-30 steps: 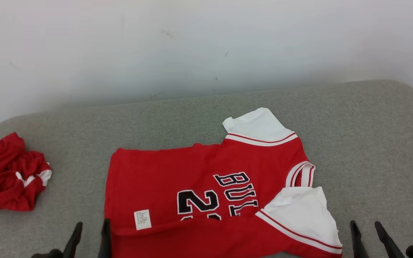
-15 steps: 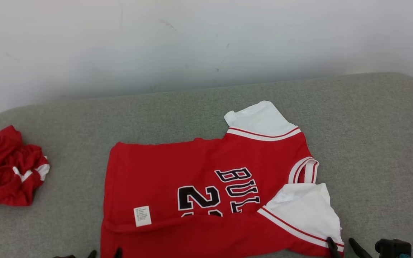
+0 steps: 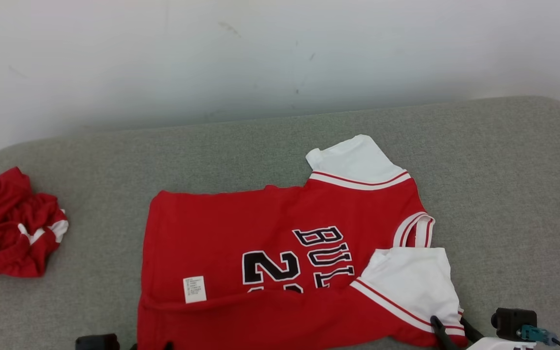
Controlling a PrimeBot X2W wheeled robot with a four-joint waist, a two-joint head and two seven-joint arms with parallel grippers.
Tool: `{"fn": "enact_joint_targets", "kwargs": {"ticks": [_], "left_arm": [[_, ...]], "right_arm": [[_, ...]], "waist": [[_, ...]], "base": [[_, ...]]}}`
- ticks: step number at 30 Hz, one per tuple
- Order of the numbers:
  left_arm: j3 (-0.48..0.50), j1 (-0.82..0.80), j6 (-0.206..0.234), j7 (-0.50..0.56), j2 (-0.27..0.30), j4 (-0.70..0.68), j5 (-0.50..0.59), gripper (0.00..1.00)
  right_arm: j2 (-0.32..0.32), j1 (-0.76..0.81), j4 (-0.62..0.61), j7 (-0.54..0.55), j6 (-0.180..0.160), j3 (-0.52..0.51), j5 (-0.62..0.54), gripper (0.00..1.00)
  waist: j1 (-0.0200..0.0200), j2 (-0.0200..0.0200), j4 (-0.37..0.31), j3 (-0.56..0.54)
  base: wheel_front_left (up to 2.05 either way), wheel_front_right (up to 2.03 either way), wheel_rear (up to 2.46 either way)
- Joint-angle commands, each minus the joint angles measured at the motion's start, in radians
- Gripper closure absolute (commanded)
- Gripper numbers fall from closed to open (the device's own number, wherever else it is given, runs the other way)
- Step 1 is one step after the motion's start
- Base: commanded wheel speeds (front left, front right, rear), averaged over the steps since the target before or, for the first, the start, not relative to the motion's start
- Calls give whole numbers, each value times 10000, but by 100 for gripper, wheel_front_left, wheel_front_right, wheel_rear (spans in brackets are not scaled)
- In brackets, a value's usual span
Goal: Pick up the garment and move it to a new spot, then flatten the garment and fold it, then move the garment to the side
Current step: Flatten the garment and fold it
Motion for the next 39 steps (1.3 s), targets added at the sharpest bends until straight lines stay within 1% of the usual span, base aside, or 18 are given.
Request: {"fn": "enact_joint_targets", "kwargs": {"ticks": [1,2,3,4,5,10,17,22,23,28,32,36,39], "left_arm": [[-57,-72,7,121,63,106,-65,0],[-69,-97,-18,156,58,149,-86,9],[-80,-131,-34,190,48,188,-82,39],[-98,-164,-56,206,45,216,-93,78],[-107,-188,-103,195,43,232,-109,100],[-95,-151,-180,222,166,168,-178,100],[-76,32,-130,388,403,-278,-223,100],[-153,297,-9,925,698,-869,-290,100],[-188,457,82,1269,860,-1175,-343,100],[-336,881,339,2048,1207,-1994,-398,100],[-365,1189,586,2455,1415,-2607,-444,100],[-305,1504,829,2763,1615,-3025,-508,100],[-319,1738,930,3027,1728,-3219,-581,100]], "right_arm": [[303,119,319,360,90,367,171,54],[313,95,331,345,90,430,193,64],[314,76,327,311,90,472,215,84],[302,60,332,279,90,486,243,100],[266,49,345,261,82,492,256,100],[48,-31,114,-72,61,406,570,100],[-526,87,-559,170,53,397,955,100],[-1134,409,-1435,975,51,476,1342,100],[-1439,580,-1807,1411,51,428,1482,100],[-1878,1122,-2618,2322,50,114,1675,100],[-1942,1519,-3194,2790,48,-277,1649,100],[-1804,1920,-3695,3271,41,-788,1609,100],[-1702,2284,-4076,3782,39,-1112,1561,100]], "waist": [[0,-1,4,-14],[0,-1,3,-23],[0,-1,1,-33],[0,-1,-1,-46],[0,-1,0,-57],[0,-1,21,-160],[0,-1,89,-378],[0,-1,116,-492],[0,-1,137,-514],[0,-1,222,-514],[0,-1,272,-496],[0,-1,328,-526],[0,-1,368,-557]], "base": [[0,0,0],[0,0,0],[0,0,0],[0,0,0],[0,0,0],[0,0,0],[0,0,0],[0,0,0],[0,0,0],[0,0,0],[0,0,0],[0,0,0],[0,0,0]]}}
